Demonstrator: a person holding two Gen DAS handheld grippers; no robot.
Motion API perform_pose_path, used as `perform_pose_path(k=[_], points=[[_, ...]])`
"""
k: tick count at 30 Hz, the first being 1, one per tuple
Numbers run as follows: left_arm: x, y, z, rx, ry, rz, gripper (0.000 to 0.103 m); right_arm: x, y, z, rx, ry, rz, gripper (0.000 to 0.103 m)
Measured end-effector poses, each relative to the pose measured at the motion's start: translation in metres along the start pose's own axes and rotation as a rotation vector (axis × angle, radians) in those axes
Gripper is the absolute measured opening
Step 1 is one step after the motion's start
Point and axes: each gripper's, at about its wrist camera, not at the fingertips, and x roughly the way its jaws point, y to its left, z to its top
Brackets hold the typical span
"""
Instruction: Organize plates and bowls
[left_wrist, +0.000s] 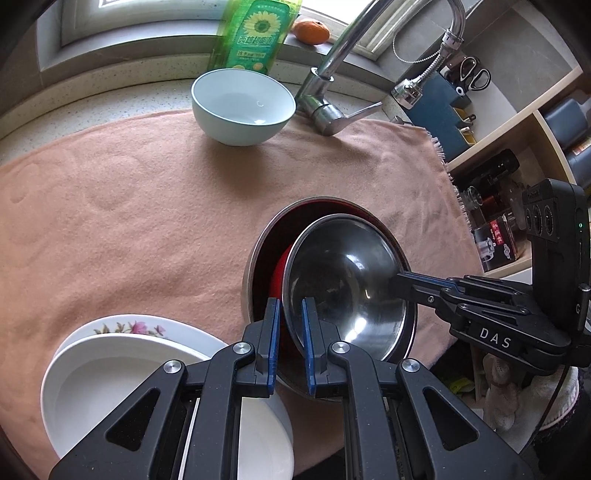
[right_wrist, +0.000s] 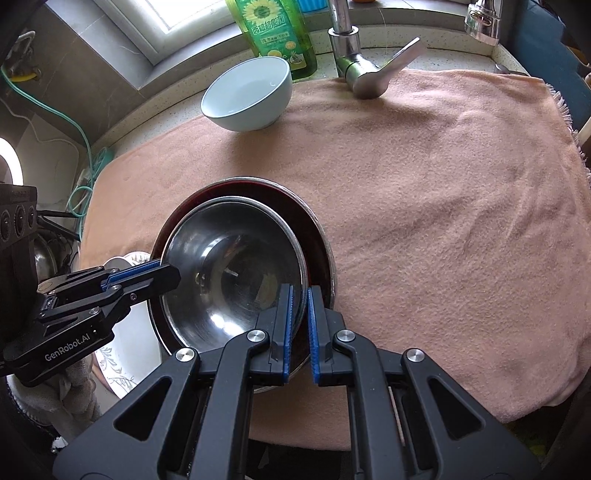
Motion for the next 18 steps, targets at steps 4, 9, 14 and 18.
perform_pose_path(k=[4,9,14,18], points=[[0.001,-0.001,0.001,0.012,0.001,0.007,0.01,0.003,0.002,0.001,-0.011,0.009,-0.011,0.01],[0.002,-0.001,0.003,0.014,0.006,0.004,0.013,0.001,0.003,0.001,-0.017,-0.003,-0.02,0.01],[0.0,0.001,0.003,0.006,0.008,-0.008,0.014,-0.01,0.002,0.002,-0.014,-0.026,-0.012,0.012],[-0.007,0.001,0.005,0.016,-0.003,-0.022,0.014,-0.026,0.002,0.004,-0.015,-0.063,0.005,0.013]])
